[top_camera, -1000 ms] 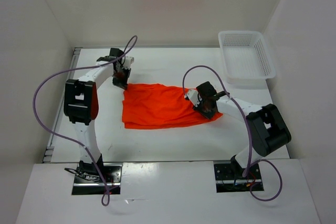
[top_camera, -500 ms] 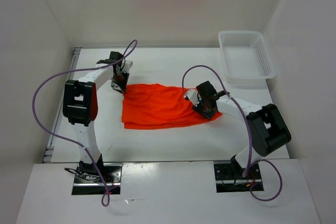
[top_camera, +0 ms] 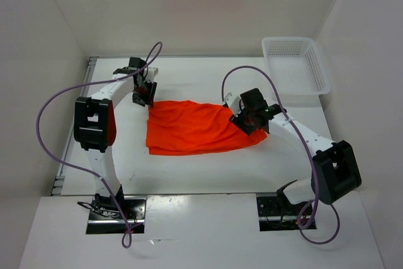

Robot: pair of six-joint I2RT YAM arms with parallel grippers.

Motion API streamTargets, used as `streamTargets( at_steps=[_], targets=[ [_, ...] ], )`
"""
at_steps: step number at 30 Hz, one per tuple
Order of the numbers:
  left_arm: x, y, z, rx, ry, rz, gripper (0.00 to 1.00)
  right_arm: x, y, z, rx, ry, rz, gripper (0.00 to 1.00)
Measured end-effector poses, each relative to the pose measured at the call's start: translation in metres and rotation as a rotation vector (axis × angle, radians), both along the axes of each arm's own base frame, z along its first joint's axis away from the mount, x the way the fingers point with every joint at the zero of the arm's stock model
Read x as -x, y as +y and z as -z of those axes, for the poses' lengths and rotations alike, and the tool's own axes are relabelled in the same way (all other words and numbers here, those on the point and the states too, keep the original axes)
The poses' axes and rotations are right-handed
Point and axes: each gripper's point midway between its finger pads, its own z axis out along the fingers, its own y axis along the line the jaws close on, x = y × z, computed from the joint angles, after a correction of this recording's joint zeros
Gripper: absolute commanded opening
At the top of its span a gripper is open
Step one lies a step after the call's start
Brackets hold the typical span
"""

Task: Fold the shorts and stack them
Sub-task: Fold the shorts

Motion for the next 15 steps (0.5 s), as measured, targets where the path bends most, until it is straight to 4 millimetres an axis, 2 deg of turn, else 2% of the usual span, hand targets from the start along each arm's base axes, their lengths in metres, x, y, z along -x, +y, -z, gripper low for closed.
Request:
streamTargets(
  at_steps=[1, 4, 5, 8, 12, 15],
  targets=[
    [0.000, -0.001, 0.000, 0.000, -0.001, 0.003, 0.50, 0.002, -0.003, 0.003, 0.008, 0.007, 0.011, 0.53],
    [0.000, -0.004, 0.000, -0.006, -0.001, 0.010, 0.50, 0.004, -0.013, 0.006, 0.031, 0.014, 0.064, 0.68],
    [0.000, -0.006, 0.000, -0.009, -0.003, 0.014, 0.50, 0.002, -0.017, 0.006, 0.031, 0.015, 0.087, 0.77],
    [0.000, -0.010, 0.001, -0.018, -0.006, 0.023, 0.50, -0.003, -0.038, 0.007, 0.035, 0.016, 0.187, 0.88],
    [0.000, -0.013, 0.001, -0.028, -0.008, 0.029, 0.54, -0.007, -0.068, 0.010, 0.030, 0.031, 0.317, 0.90],
    [0.000, -0.009, 0.003, -0.047, -0.007, 0.020, 0.54, -0.004, -0.067, 0.014, 0.005, 0.054, 0.330, 0.90]
  ],
)
